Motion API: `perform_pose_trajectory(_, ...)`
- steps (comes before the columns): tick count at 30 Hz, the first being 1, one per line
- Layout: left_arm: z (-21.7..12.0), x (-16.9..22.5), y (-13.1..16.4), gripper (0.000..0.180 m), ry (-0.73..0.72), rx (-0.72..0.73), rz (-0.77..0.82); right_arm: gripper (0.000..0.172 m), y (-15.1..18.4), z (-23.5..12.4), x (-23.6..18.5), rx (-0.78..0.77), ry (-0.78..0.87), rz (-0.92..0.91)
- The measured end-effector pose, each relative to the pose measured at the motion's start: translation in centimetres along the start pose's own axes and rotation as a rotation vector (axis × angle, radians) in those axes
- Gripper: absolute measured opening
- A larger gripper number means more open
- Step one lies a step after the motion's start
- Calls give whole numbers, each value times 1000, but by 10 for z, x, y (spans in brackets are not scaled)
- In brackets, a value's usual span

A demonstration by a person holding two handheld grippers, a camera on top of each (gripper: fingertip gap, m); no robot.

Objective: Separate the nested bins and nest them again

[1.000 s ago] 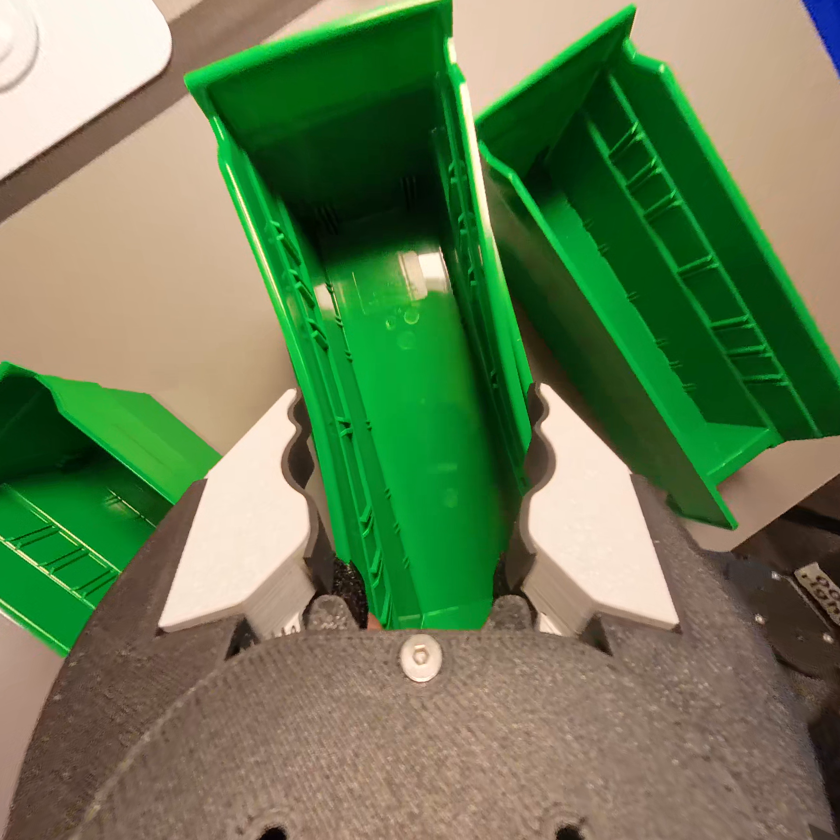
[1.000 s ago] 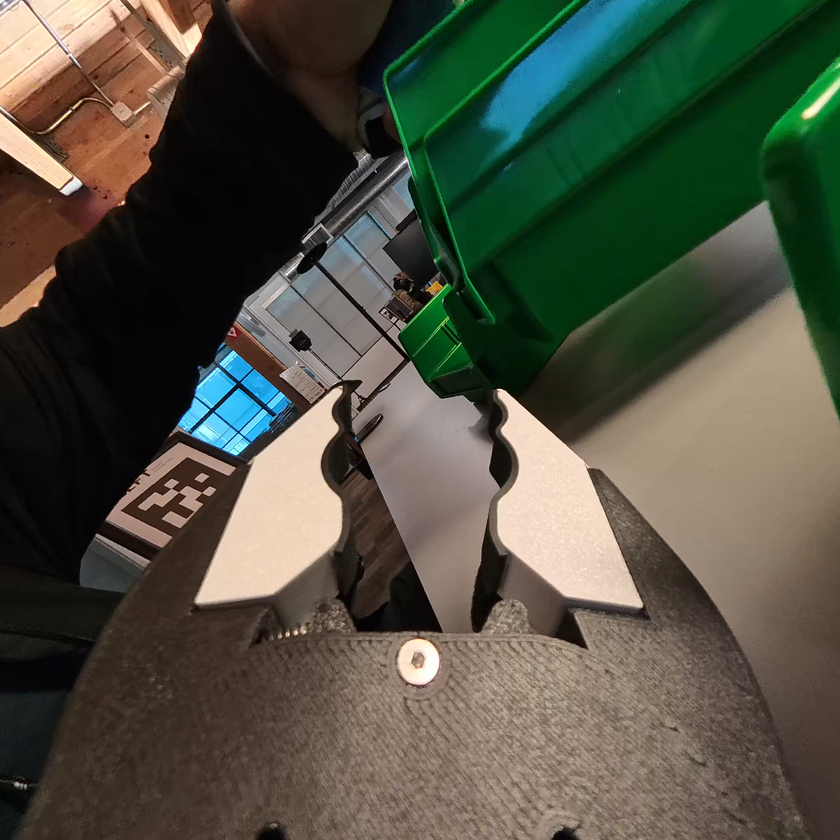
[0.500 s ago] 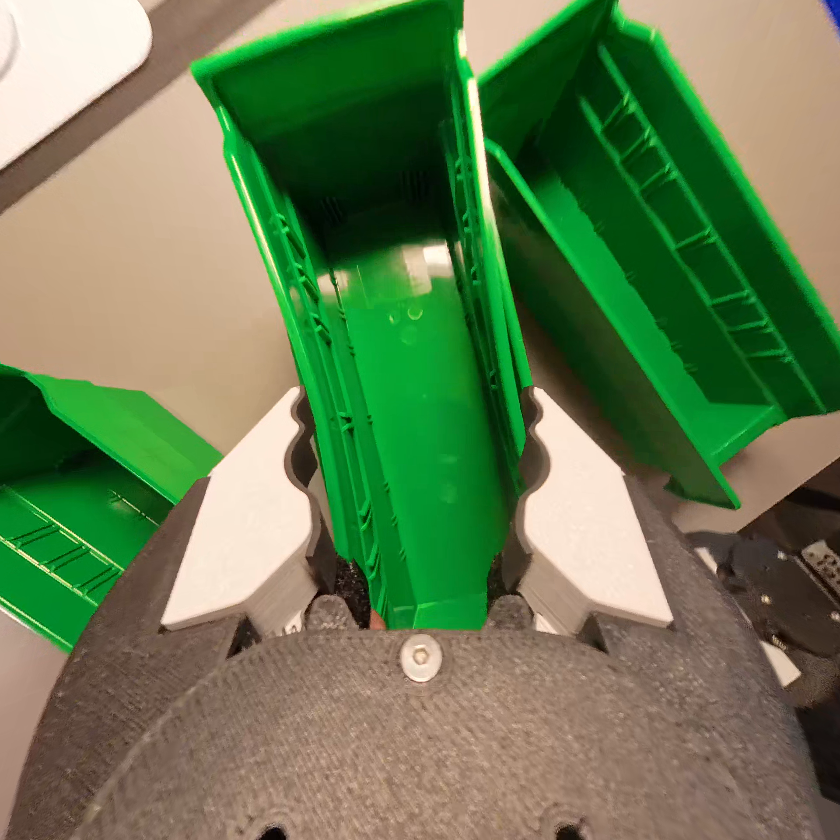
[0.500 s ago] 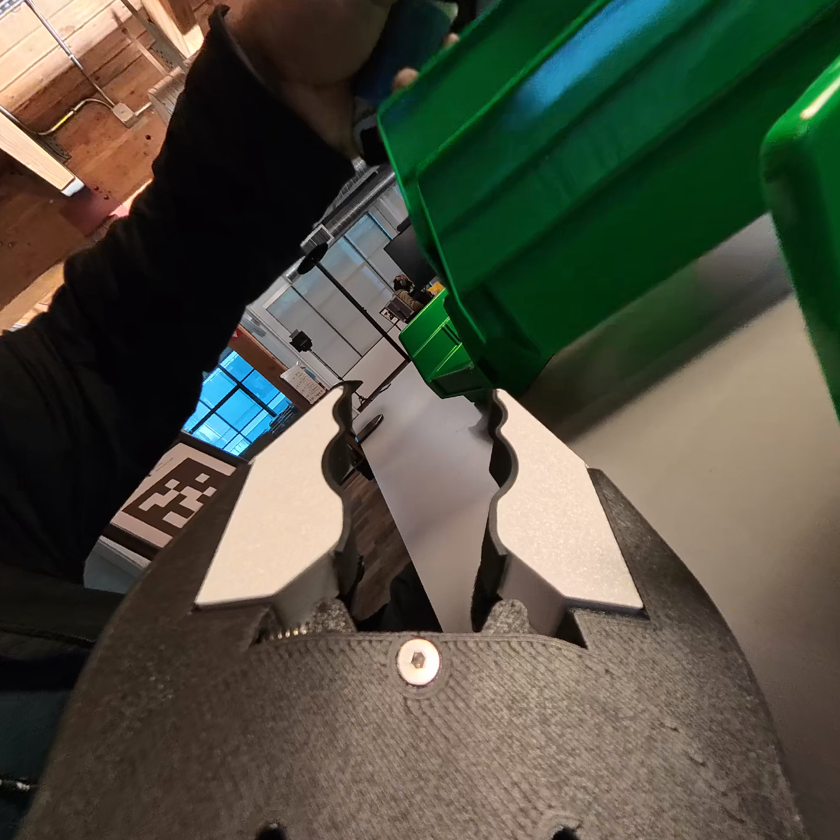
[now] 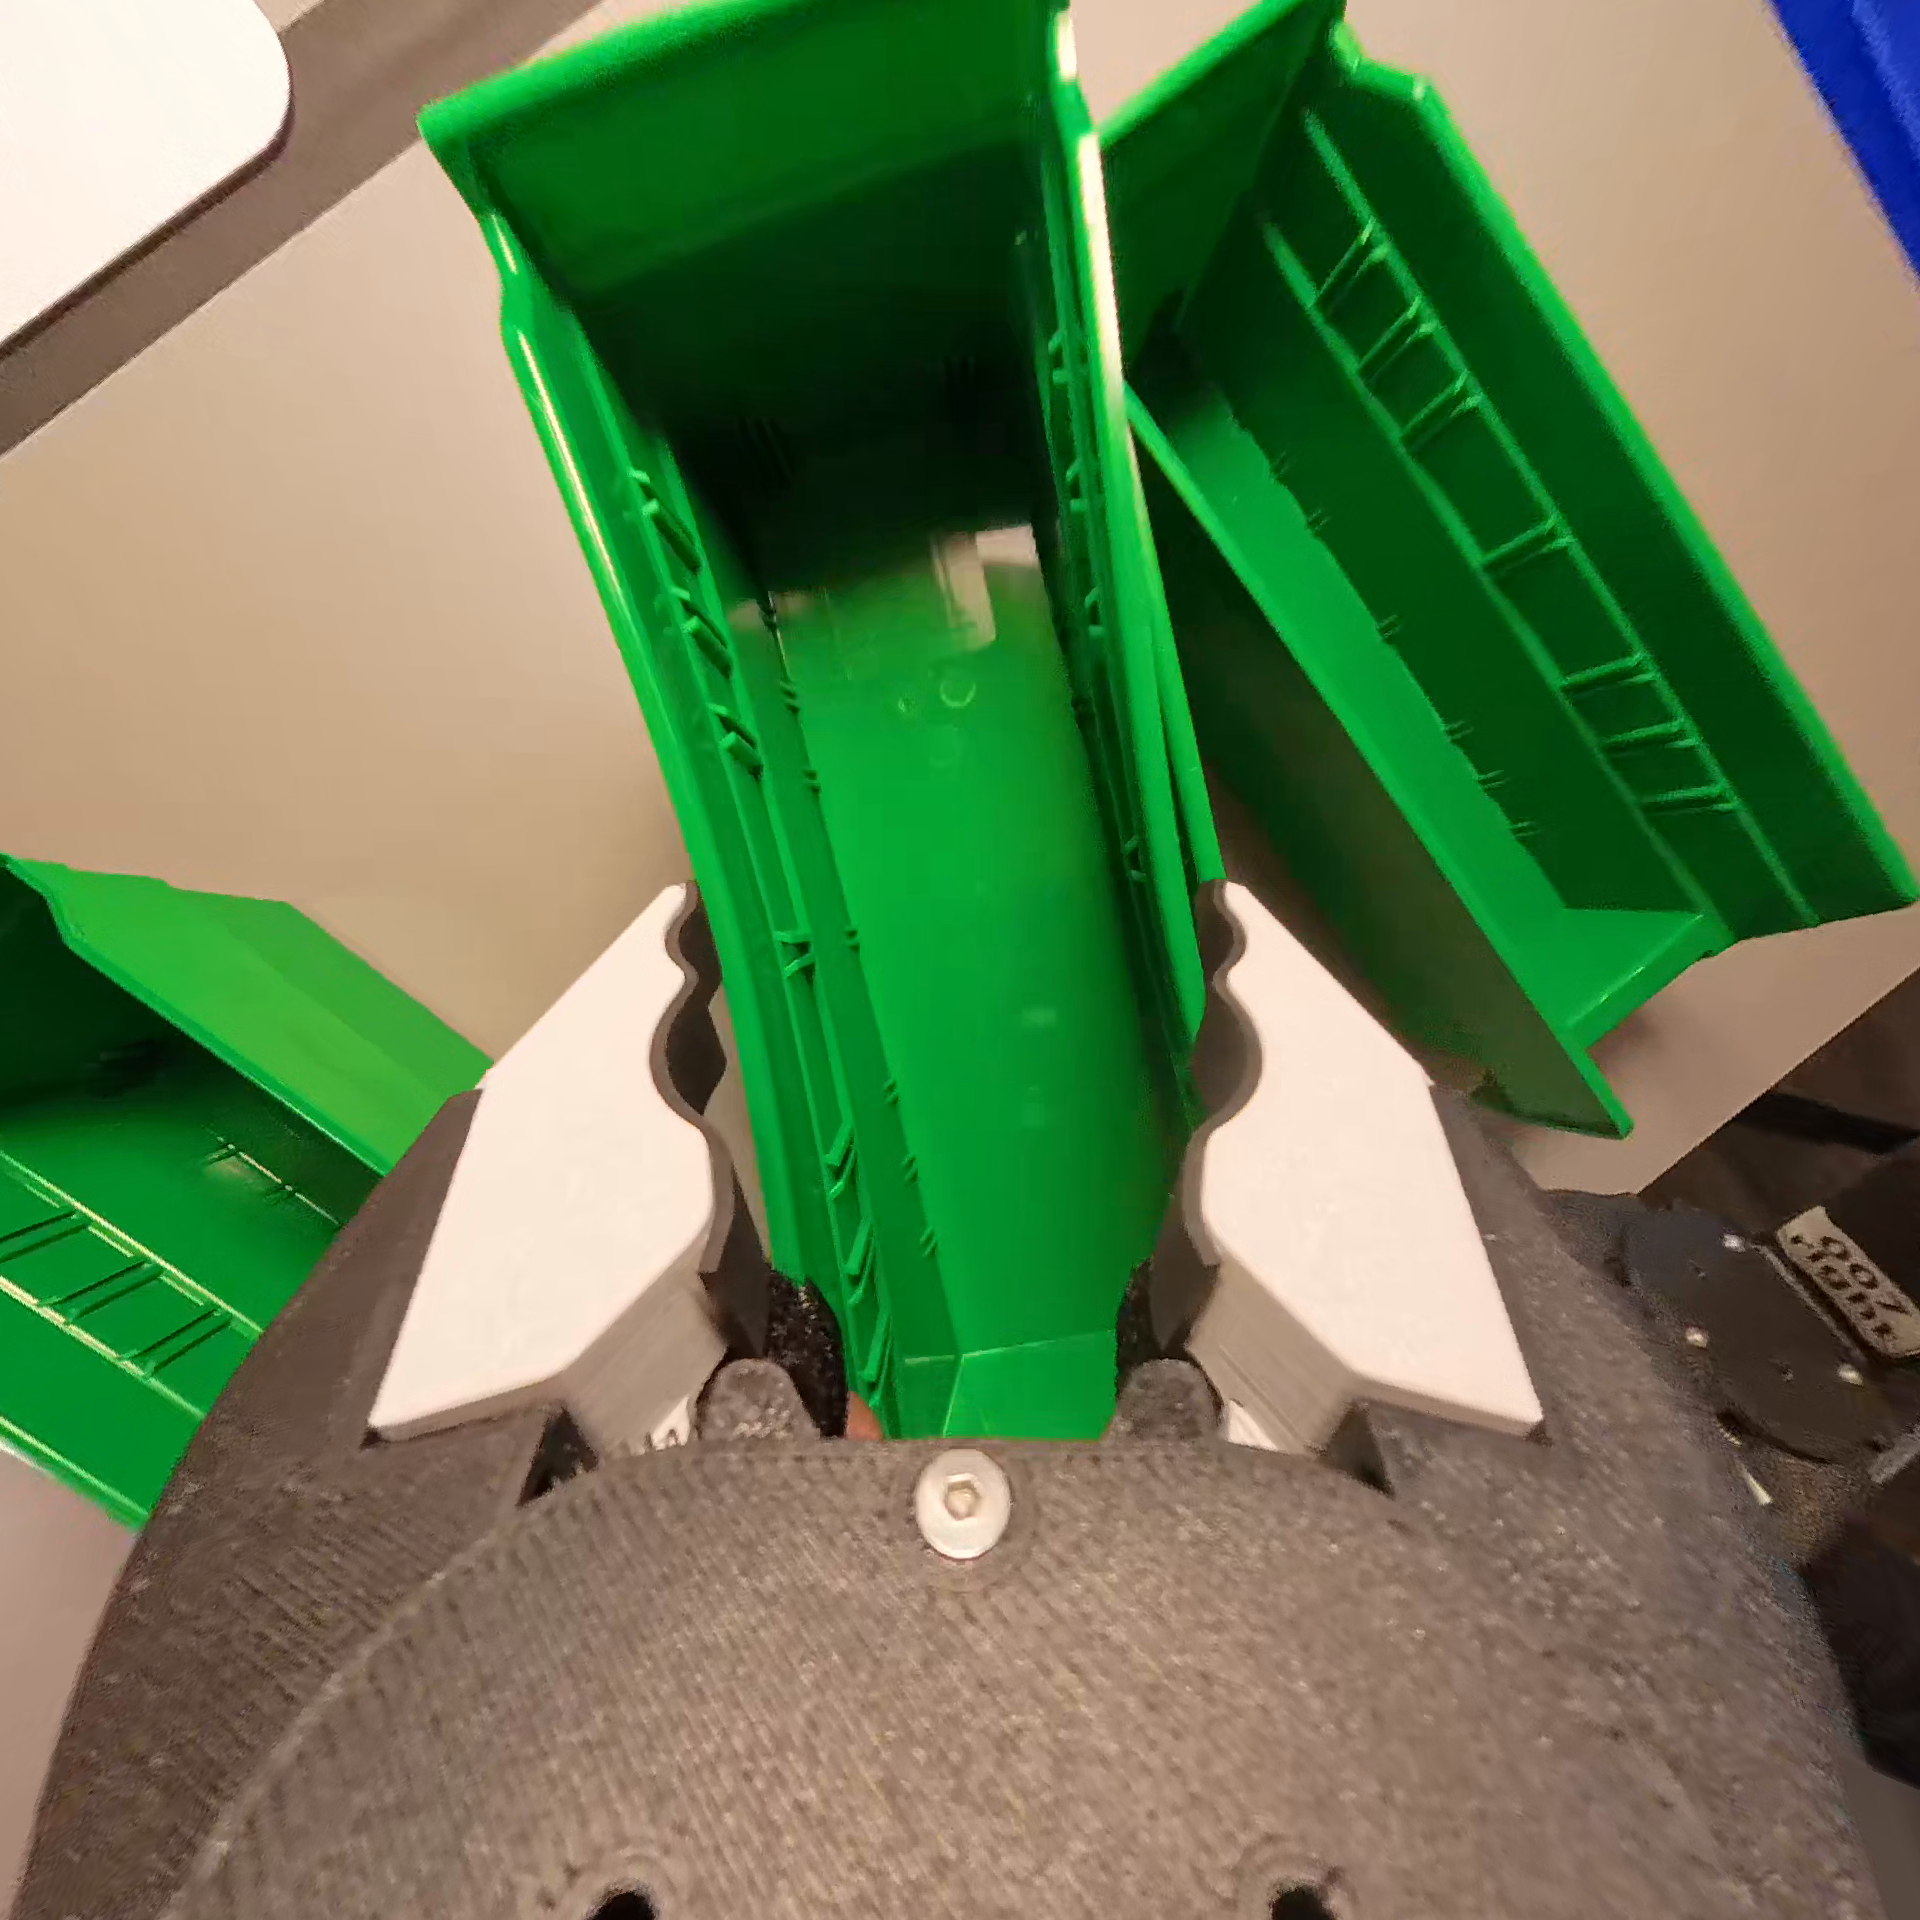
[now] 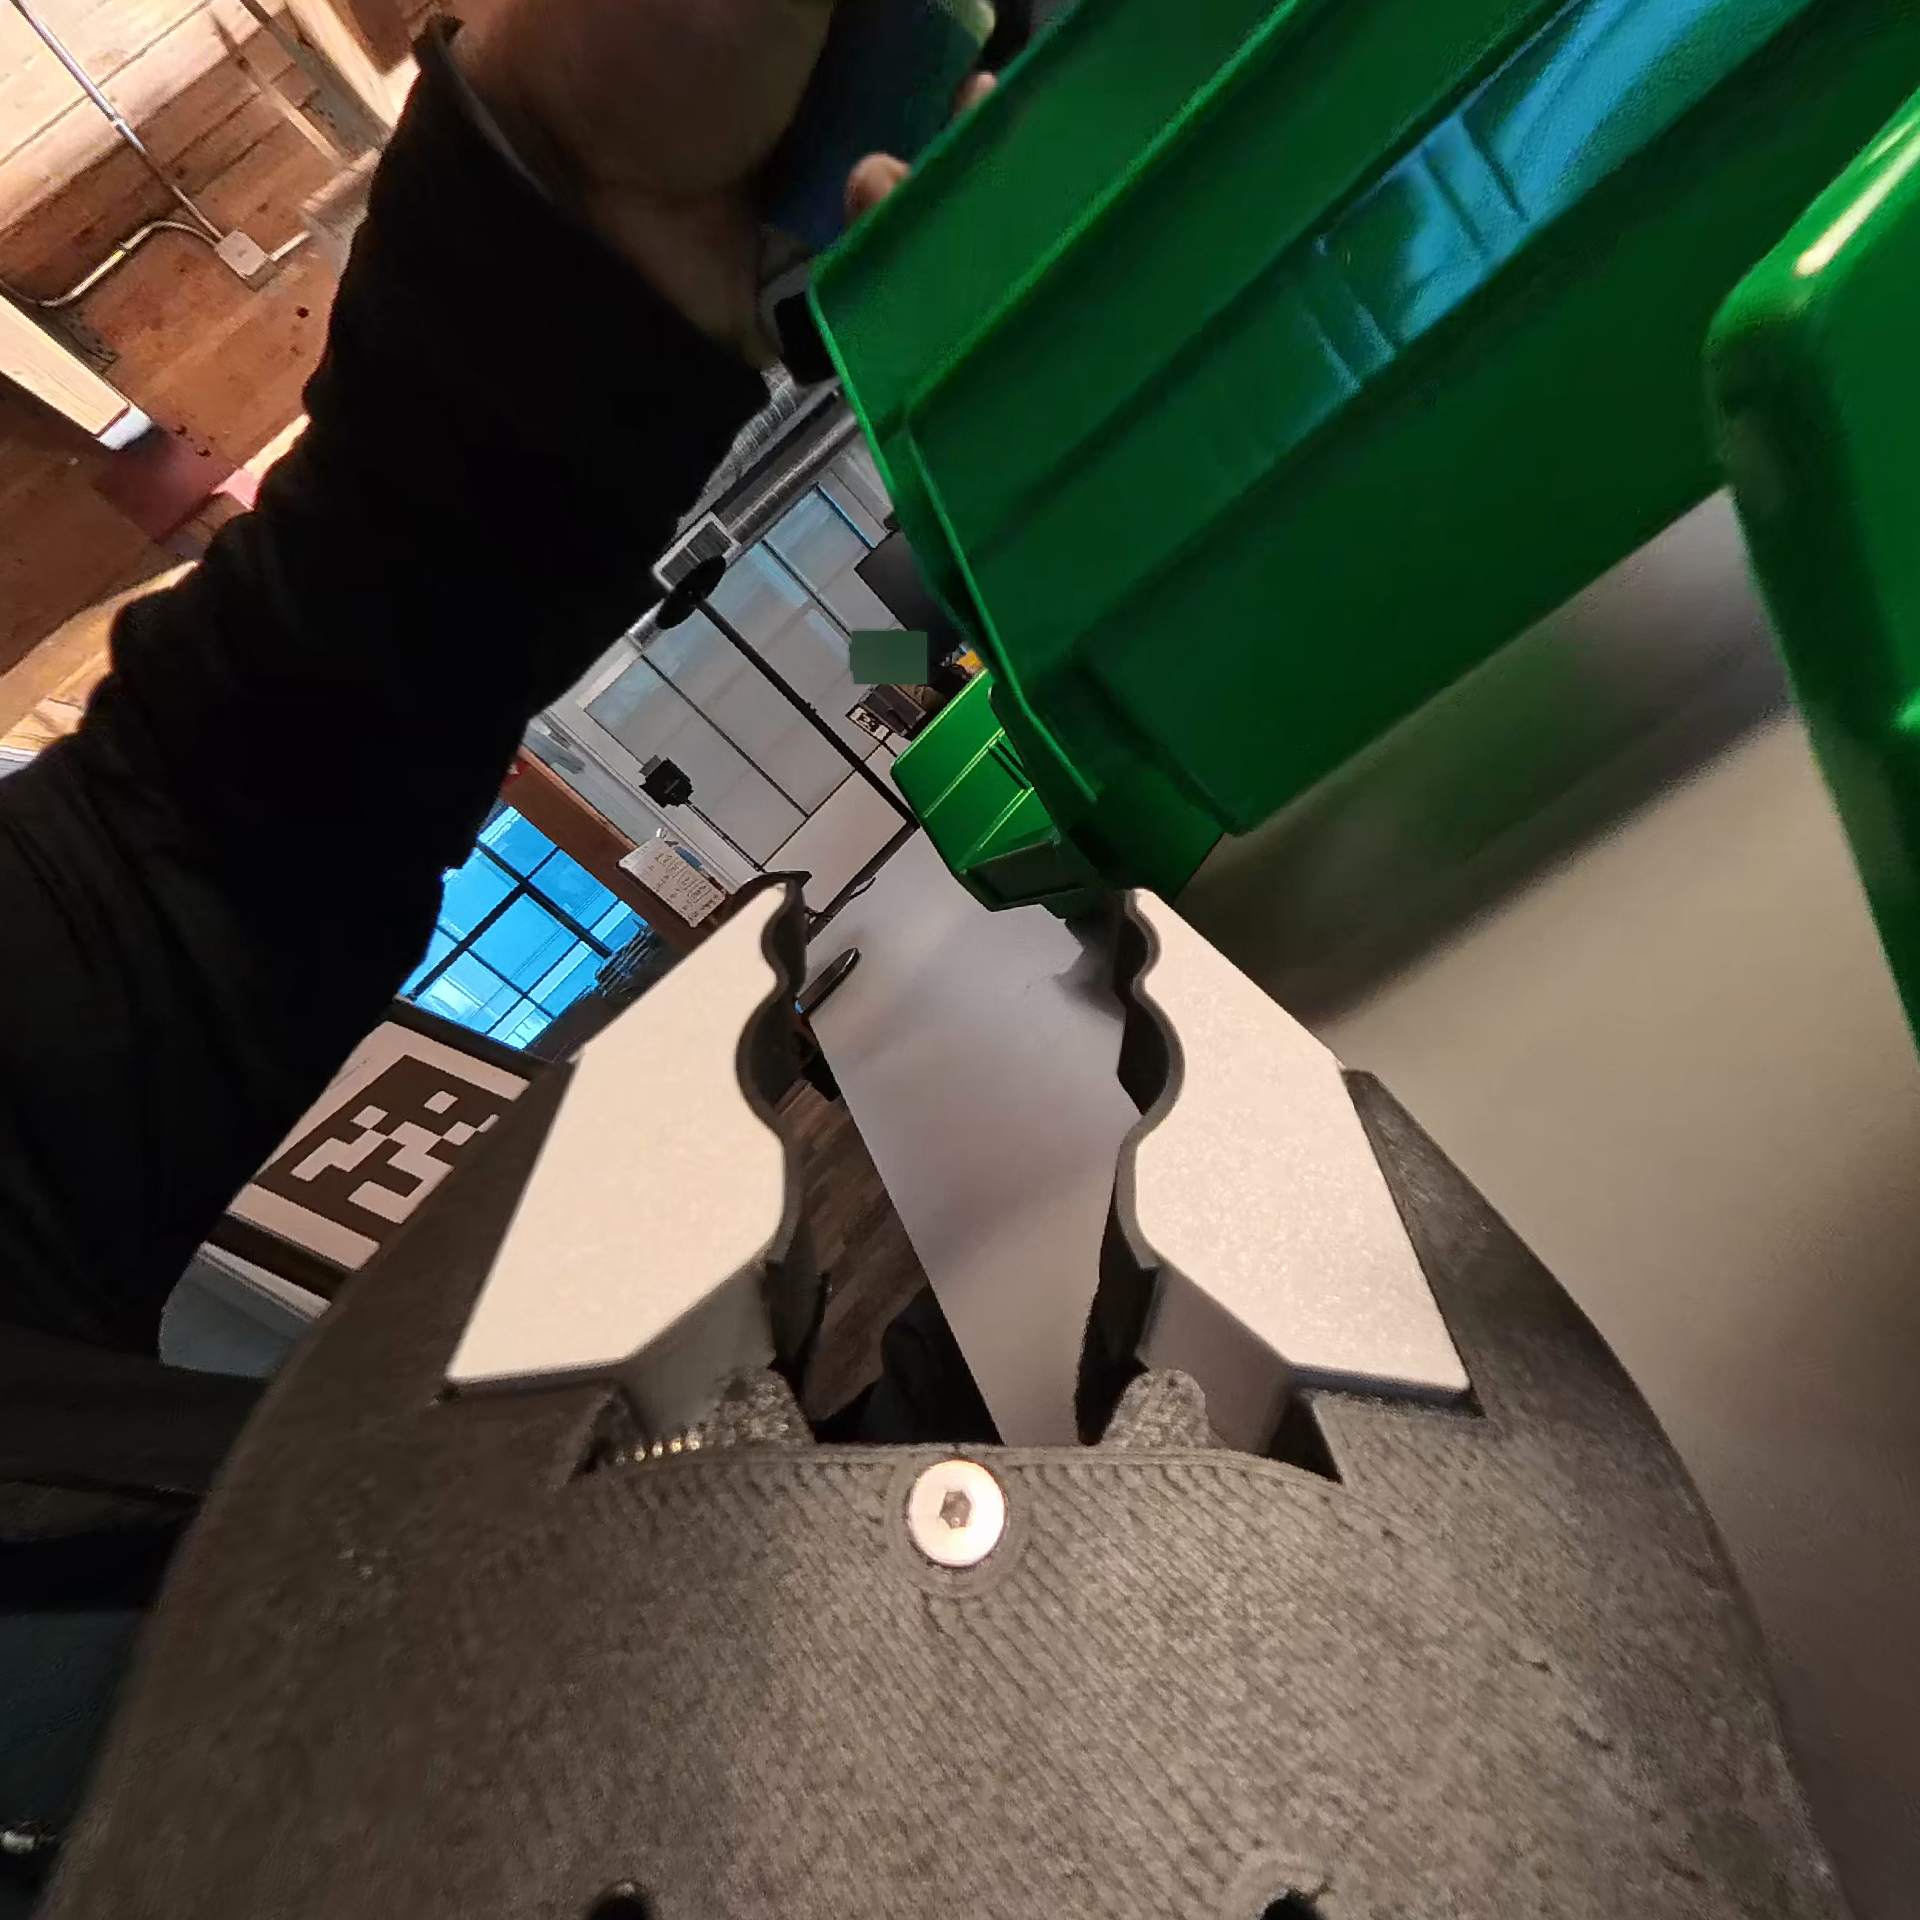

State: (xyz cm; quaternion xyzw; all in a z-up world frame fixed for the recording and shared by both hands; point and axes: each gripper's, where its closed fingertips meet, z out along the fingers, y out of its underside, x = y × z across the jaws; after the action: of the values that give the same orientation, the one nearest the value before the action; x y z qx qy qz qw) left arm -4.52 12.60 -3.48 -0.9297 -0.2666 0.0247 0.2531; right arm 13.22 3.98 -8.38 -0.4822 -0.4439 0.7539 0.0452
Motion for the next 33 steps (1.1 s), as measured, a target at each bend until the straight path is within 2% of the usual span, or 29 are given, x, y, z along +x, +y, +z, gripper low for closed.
perform_pose_trajectory(2, -2, -1, -6, 91, -1, 42, -13, 59, 0, 1, 3, 1, 23, 0)
perform_pose_trajectory(8, 1, 2, 0, 91, 19, 28, -17, 59, 4, 5, 17, -28, 150, -2)
perform_pose_trajectory(14, -5, 6, -2, 92, 25, 51, -18, 41, 6, 17, 19, -72, 296, -139)
perform_pose_trajectory(24, -3, 8, 10, 93, 43, 41, -28, 29, -13, 23, 3, 37, 259, -242)
perform_pose_trajectory(27, -1, 8, 14, 93, 50, 35, -35, 22, -10, 27, 1, 19, 232, -251)
perform_pose_trajectory(30, 0, 7, 15, 93, 45, 29, -28, 5, -7, 28, 3, 0, 231, -271)
perform_pose_trajectory(33, -1, 5, 16, 93, 50, 21, -31, 6, -6, 28, 5, -8, 234, -269)
